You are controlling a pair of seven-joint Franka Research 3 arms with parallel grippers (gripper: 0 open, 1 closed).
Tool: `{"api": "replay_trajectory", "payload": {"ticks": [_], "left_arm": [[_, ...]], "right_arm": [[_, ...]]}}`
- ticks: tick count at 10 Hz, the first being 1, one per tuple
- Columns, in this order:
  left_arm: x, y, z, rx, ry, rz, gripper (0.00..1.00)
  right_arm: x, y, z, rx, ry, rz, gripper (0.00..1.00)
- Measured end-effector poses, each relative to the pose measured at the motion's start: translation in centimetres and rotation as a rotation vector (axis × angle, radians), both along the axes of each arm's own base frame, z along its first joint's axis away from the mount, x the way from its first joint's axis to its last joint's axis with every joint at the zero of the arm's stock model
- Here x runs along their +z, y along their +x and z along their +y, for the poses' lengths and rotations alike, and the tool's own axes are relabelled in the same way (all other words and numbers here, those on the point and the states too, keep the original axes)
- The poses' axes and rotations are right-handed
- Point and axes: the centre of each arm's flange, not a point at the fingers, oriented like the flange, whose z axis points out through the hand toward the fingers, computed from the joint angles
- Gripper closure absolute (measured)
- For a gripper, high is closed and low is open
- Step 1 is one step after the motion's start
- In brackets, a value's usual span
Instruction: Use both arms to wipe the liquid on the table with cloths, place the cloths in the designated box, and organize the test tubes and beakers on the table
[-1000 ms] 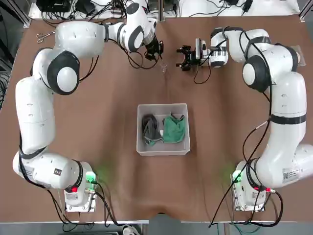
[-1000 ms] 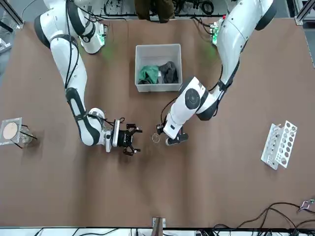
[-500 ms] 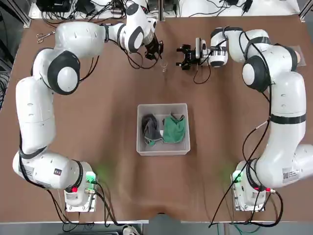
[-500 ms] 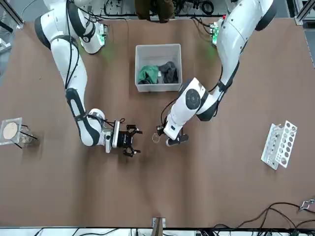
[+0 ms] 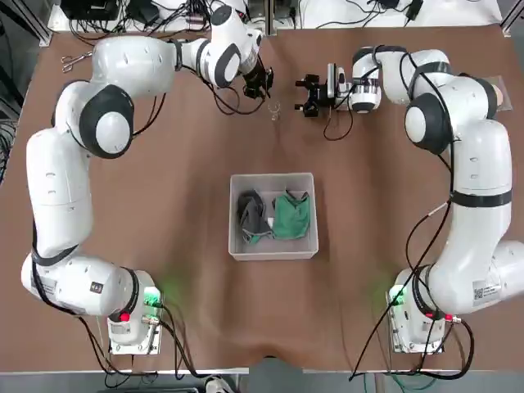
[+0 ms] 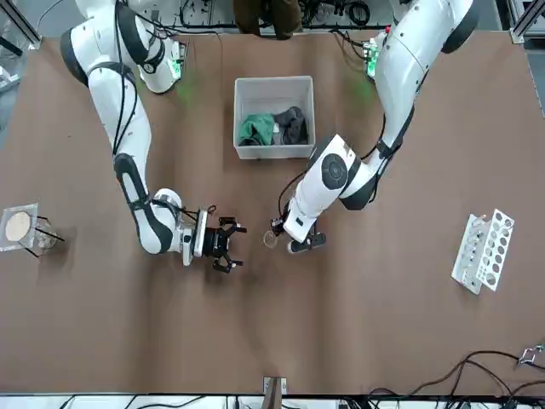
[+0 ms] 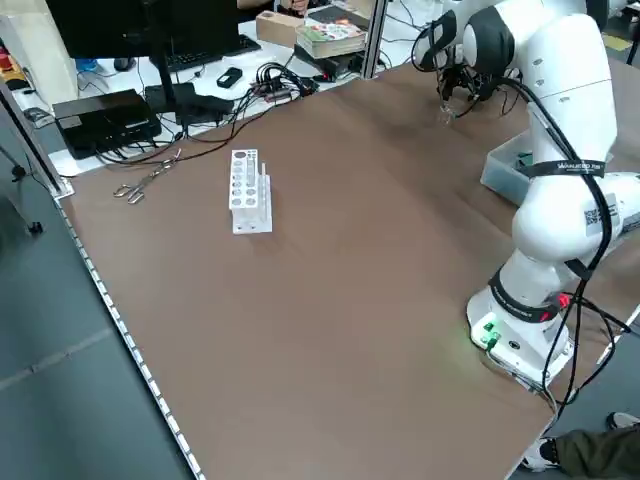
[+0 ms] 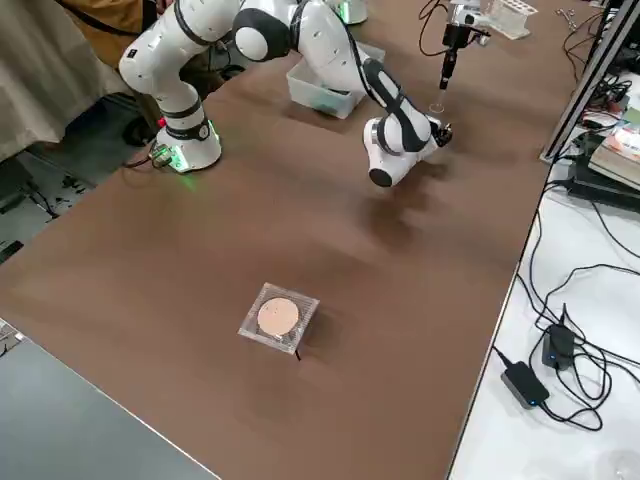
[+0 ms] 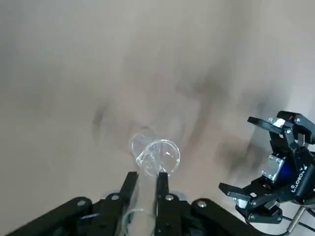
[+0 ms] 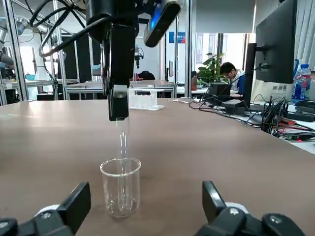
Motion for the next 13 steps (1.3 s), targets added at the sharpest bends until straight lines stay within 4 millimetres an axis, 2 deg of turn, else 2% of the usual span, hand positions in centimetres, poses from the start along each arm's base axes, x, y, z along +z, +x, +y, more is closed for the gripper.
{"api": "replay_trajectory", "payload": {"ticks": [1, 3, 5, 7, 9, 11, 12, 13], "left_arm": [[0.2, 0.1, 0.0, 0.001, -0.001, -0.004, 0.79], [2.1, 0.4, 0.0, 0.002, -0.01, -0.032, 0.79], [5.1, 0.5, 0.2, 0.001, -0.008, -0.062, 0.79], [8.6, 0.4, 1.3, -0.009, 0.042, -0.056, 0.79], [11.9, 1.1, 4.2, 0.015, 0.114, -0.06, 0.79], [14.2, 2.6, 8.3, 0.069, 0.185, -0.06, 0.78], [15.0, 3.7, 11.2, 0.111, 0.222, -0.061, 0.78], [15.9, 5.0, 15.0, 0.148, 0.271, -0.057, 0.79]], "right_arm": [[0.0, 0.0, 0.0, -0.001, 0.001, 0.0, 0.0], [0.1, 0.1, 0.0, -0.002, 0.003, -0.001, 0.0], [0.1, 0.0, 0.2, -0.002, 0.008, -0.001, 0.0], [0.2, -0.4, 1.6, 0.0, 0.027, 0.006, 0.0], [-0.6, -1.8, 4.4, -0.001, 0.051, 0.028, 0.0], [-3.2, -2.9, 6.3, -0.012, 0.063, 0.035, 0.0], [-4.5, -2.9, 6.3, -0.022, 0.061, 0.03, 0.0], [-5.1, -2.8, 6.2, -0.026, 0.061, 0.027, 0.0]]}}
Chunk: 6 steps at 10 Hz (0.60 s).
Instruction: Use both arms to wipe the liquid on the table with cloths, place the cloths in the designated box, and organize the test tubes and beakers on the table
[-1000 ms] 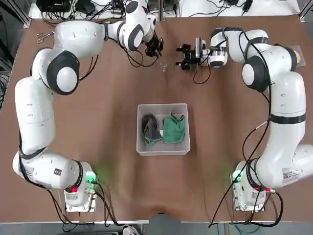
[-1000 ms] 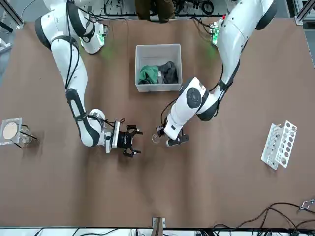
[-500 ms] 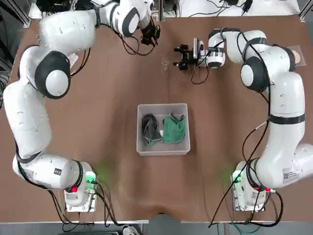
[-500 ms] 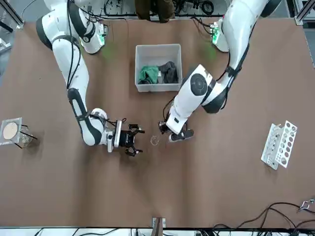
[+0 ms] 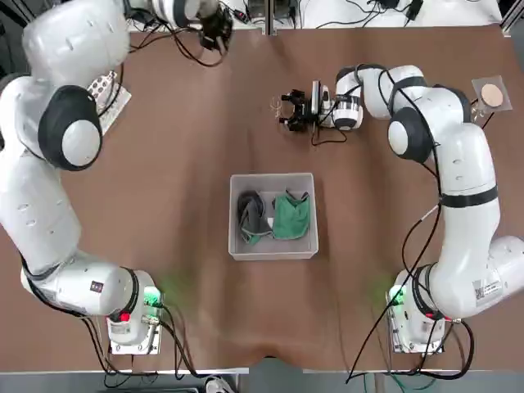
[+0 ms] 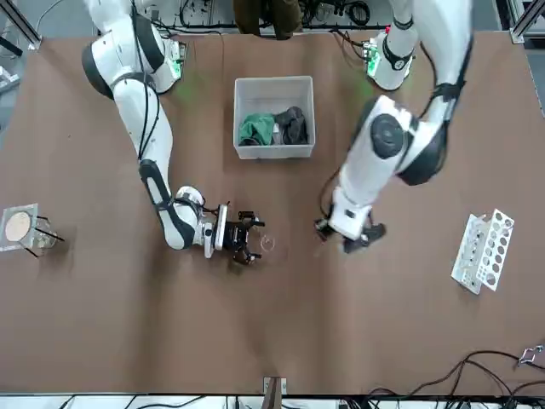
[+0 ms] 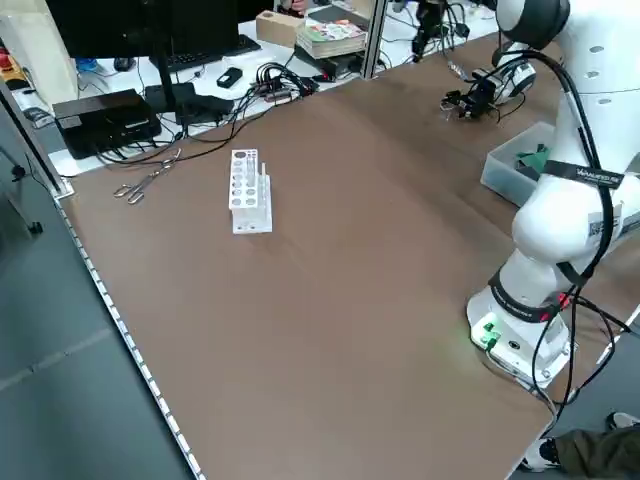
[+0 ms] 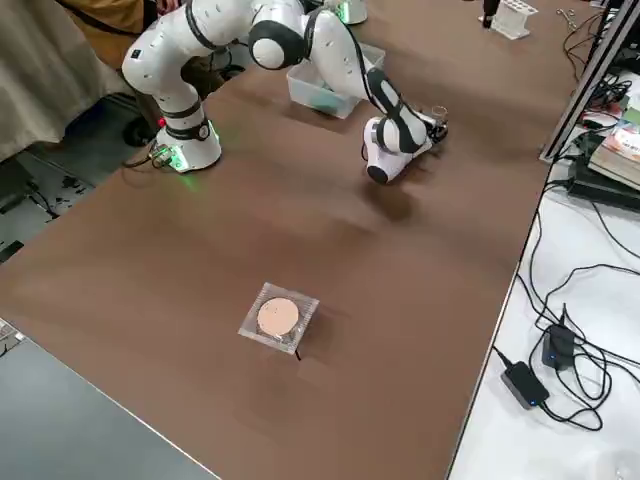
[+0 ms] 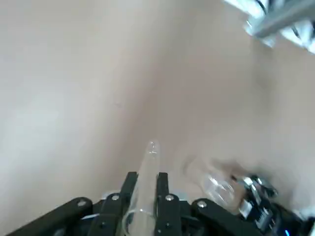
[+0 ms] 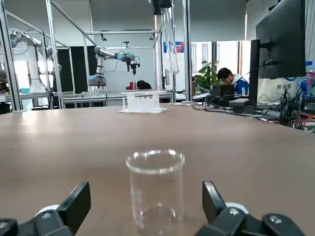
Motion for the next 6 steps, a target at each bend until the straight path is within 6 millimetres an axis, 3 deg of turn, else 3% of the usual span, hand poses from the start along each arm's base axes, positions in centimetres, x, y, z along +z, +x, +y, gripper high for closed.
{"api": "replay_trajectory", "payload": {"ticks": [3, 6], "left_arm": [[3.8, 2.6, 15.2, 0.093, 0.131, 0.014, 0.79], [7.2, 2.2, 29.0, 0.124, 0.207, -0.001, 0.78]], "right_arm": [[0.0, 0.2, 0.2, -0.006, -0.014, -0.003, 0.0], [0.2, -0.1, 2.1, -0.001, -0.015, -0.01, 0.0]]}}
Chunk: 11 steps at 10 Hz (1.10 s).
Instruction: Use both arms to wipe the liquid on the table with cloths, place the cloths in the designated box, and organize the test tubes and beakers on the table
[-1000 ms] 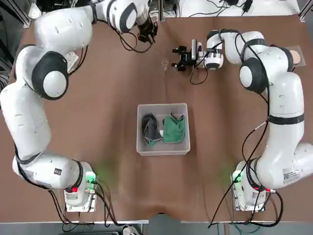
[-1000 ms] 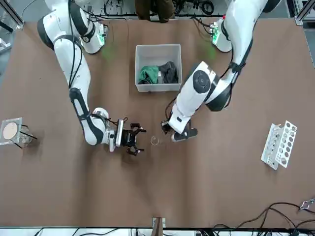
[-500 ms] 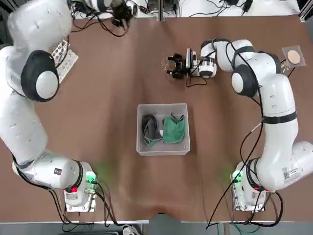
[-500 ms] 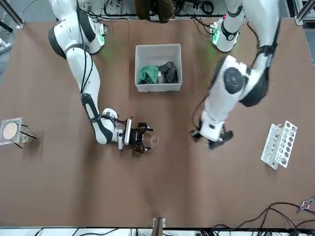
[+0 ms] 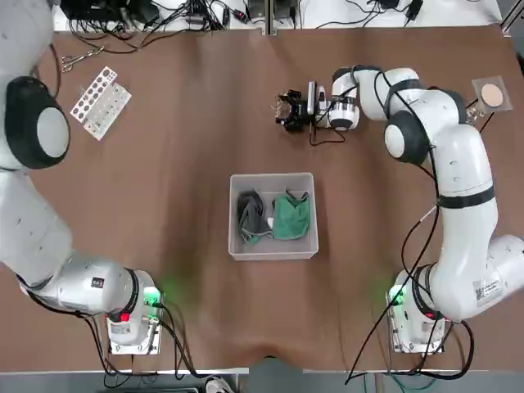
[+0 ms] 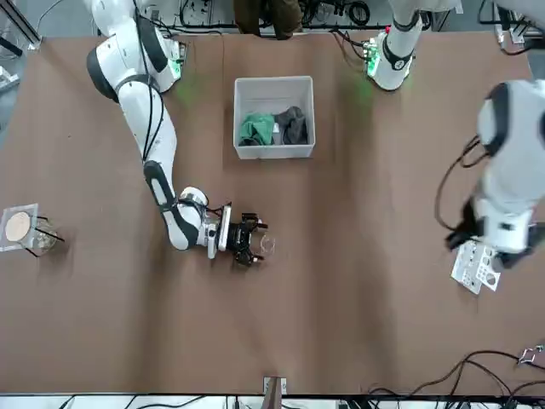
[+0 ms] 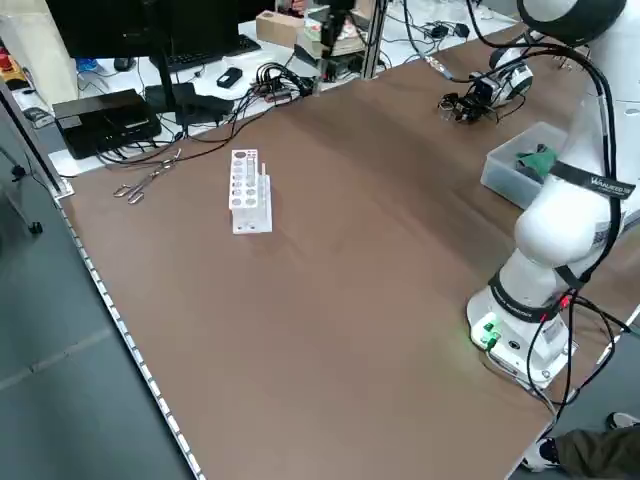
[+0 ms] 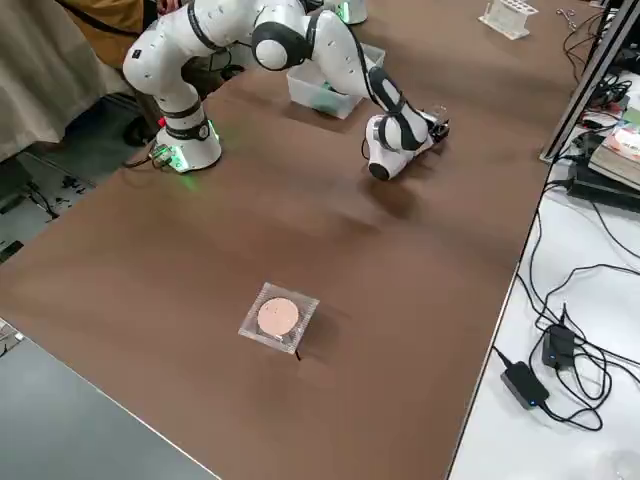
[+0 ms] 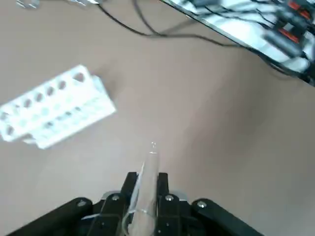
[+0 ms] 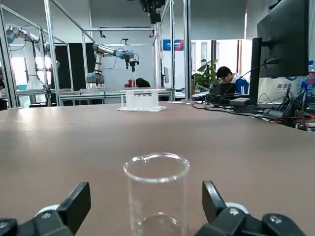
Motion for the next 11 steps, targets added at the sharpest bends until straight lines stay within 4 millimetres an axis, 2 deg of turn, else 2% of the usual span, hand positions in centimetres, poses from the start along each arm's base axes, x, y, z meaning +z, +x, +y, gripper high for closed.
{"api": "replay_trajectory", "payload": {"ticks": [3, 4, 6, 8, 11], "left_arm": [[0.6, -1.3, 9.6, 0.033, 0.051, 0.017, 0.78], [0.5, -1.8, 11.9, 0.044, 0.059, 0.027, 0.78], [-1.0, -2.6, 15.3, 0.059, 0.05, 0.054, 0.78], [-3.7, -2.5, 18.2, 0.073, 0.028, 0.068, 0.78], [-8.1, -1.3, 19.6, 0.089, 0.017, 0.072, 0.77]], "right_arm": [[0.4, 0.5, 0.2, -0.004, -0.004, -0.013, 0.0], [0.4, 0.5, 0.2, -0.005, -0.005, -0.012, 0.0], [0.2, 0.4, 0.2, -0.012, -0.016, -0.009, 0.0], [0.2, 0.4, 0.5, -0.017, -0.015, -0.006, 0.0], [0.5, 0.1, 1.9, -0.037, -0.017, -0.001, 0.04]]}}
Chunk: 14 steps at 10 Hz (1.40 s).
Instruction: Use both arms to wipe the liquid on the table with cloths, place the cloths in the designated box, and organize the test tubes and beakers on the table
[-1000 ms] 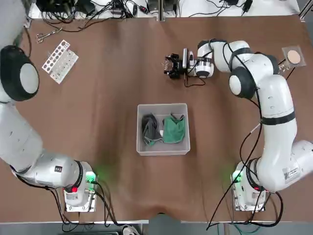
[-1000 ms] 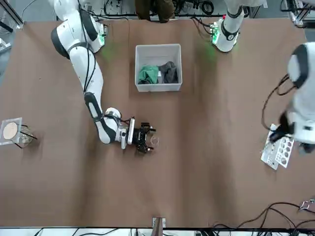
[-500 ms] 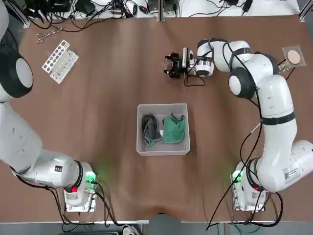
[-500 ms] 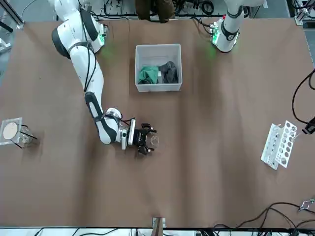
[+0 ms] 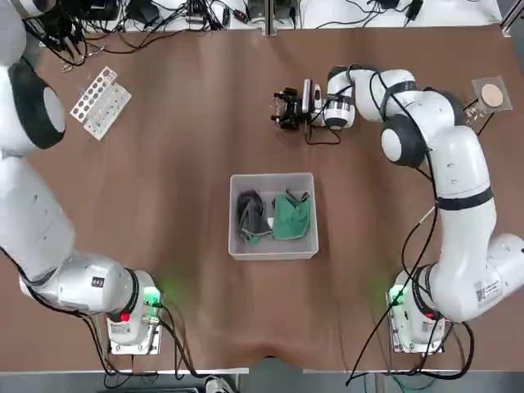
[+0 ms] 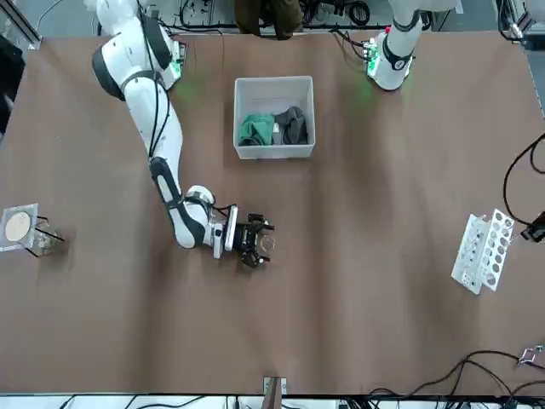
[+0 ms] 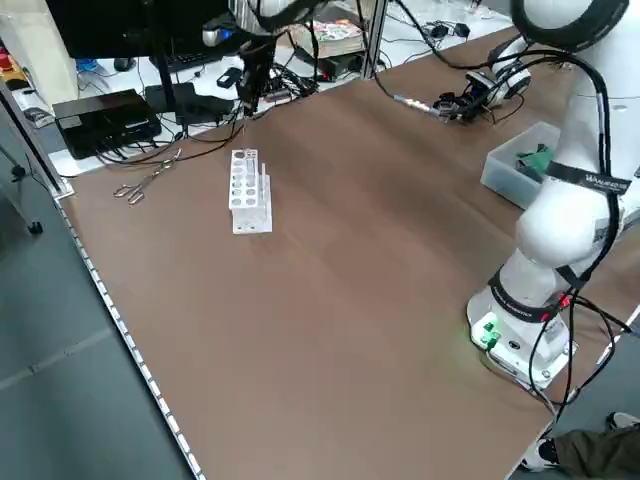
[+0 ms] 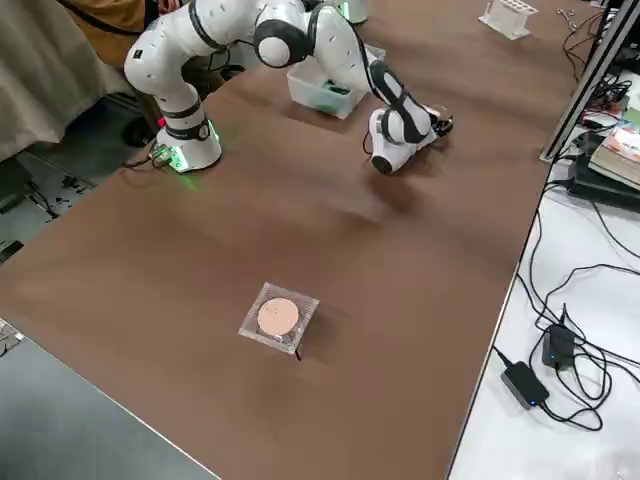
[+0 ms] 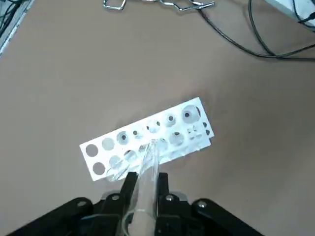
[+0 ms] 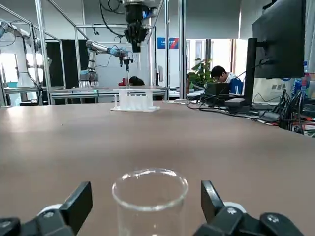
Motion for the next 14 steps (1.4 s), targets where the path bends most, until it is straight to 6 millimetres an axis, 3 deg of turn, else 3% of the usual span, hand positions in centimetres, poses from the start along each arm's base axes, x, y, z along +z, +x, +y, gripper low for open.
{"api": "replay_trajectory", "payload": {"ticks": [2, 5, 6, 7, 13, 14], "left_arm": [[-1.9, 0.1, 0.9, -0.015, 0.005, 0.025, 0.77], [-2.7, -0.3, 1.4, -0.027, -0.006, 0.04, 0.77], [-3.0, -0.4, 1.3, -0.028, -0.008, 0.045, 0.77], [-3.3, -0.4, 1.1, -0.03, -0.011, 0.052, 0.77], [-4.1, -0.7, 0.8, -0.034, -0.018, 0.069, 0.74], [-4.2, -0.7, 0.7, -0.035, -0.018, 0.069, 0.66]], "right_arm": [[-0.2, -0.3, 0.5, -0.001, -0.016, 0.007, 0.07], [-0.3, -0.3, 0.5, -0.014, -0.014, 0.015, 0.17], [-0.2, -0.2, 0.5, -0.036, -0.001, 0.023, 0.35], [-0.2, -0.2, 0.6, -0.05, 0.008, 0.029, 0.45], [-0.1, -0.1, 0.8, -0.058, 0.011, 0.03, 0.57], [-0.1, -0.1, 0.7, -0.058, 0.011, 0.028, 0.59]]}}
